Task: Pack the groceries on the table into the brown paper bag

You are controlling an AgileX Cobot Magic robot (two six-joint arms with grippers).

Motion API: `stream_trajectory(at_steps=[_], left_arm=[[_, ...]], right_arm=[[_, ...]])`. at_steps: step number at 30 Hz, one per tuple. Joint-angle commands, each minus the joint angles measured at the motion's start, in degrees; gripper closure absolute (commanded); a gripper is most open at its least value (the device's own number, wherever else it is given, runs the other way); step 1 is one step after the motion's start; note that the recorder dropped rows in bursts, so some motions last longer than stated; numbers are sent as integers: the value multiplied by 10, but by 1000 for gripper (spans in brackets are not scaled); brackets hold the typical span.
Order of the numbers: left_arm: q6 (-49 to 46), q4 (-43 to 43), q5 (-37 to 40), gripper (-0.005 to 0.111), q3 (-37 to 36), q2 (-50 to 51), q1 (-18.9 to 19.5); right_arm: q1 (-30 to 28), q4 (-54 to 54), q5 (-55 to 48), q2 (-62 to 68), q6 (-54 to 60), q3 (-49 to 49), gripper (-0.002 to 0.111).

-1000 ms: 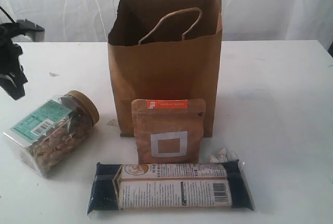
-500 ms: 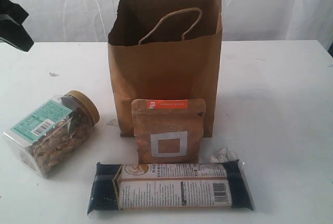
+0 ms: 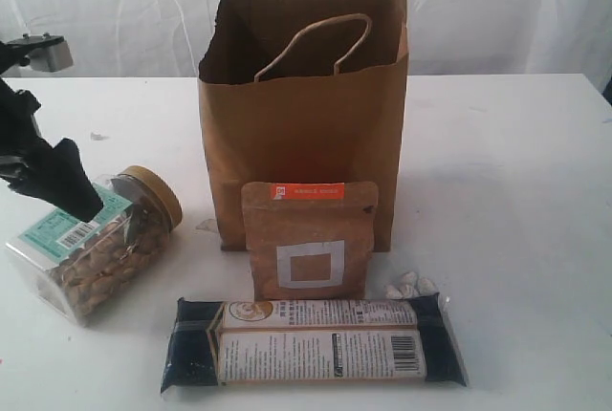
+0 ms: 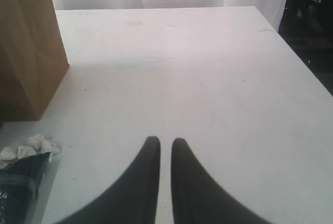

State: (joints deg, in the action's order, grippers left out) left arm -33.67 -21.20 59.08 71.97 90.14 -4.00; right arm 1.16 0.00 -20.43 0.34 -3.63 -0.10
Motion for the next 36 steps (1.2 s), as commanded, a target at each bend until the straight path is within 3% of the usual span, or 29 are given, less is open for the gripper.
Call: stream_trajectory(at_steps=[1, 14, 20, 26, 36], left_arm=[[-11, -11, -68, 2, -21, -4, -1], [-13, 18, -122, 2, -22, -2, -1], [-41, 20, -105, 2, -22, 16, -1], [-58, 25, -156, 2, -22, 32, -1], [-70, 20, -139, 2, -22, 45, -1]], right_arm=[[2, 0, 4, -3, -1, 1, 100], [2, 0, 4, -3, -1, 1, 100], [2, 0, 4, -3, -1, 1, 100], [2, 0, 4, -3, -1, 1, 100], [2, 0, 4, -3, -1, 1, 100]])
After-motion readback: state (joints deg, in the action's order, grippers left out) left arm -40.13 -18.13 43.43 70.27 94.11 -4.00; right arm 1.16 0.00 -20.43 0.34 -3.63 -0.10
